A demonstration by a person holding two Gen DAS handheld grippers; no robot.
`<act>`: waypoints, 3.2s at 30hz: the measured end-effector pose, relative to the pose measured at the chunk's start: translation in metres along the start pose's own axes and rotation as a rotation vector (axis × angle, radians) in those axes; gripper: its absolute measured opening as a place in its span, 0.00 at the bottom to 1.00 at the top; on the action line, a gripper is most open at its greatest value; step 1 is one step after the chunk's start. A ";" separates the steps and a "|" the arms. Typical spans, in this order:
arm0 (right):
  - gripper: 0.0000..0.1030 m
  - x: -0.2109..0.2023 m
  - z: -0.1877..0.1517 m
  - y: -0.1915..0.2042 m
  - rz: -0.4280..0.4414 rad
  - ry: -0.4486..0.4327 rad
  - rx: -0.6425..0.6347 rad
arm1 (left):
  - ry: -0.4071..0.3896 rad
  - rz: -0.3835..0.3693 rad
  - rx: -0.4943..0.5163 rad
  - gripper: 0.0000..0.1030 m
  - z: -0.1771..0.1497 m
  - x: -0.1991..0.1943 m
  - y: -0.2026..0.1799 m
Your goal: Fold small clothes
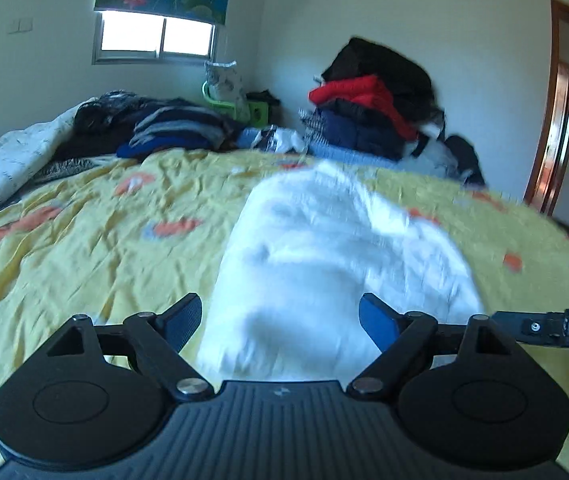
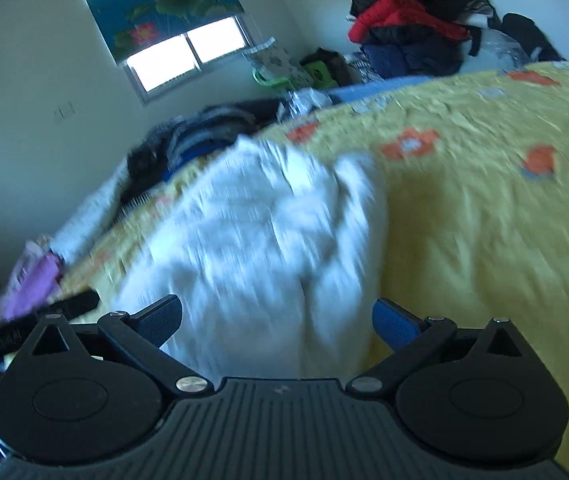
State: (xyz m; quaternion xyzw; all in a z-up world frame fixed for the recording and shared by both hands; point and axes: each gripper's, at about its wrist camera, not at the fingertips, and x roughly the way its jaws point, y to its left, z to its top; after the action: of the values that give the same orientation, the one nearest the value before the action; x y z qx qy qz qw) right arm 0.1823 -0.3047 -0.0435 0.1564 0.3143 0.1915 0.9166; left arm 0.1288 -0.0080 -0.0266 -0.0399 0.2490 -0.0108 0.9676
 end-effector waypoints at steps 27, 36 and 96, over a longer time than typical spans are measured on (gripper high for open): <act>0.88 0.044 -0.016 0.013 0.137 0.177 0.004 | 0.088 0.164 0.156 0.85 -0.017 0.041 0.001; 0.99 0.006 0.019 -0.046 0.277 0.037 0.311 | 0.200 -0.273 -0.025 0.84 0.016 0.008 0.051; 0.98 -0.032 -0.066 0.052 -0.312 0.132 -0.026 | 0.058 0.056 0.023 0.92 -0.037 -0.060 -0.019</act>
State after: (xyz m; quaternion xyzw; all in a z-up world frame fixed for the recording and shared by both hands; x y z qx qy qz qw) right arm 0.1040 -0.2624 -0.0558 0.0811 0.3920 0.0609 0.9143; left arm 0.0582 -0.0270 -0.0279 -0.0216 0.2780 0.0122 0.9603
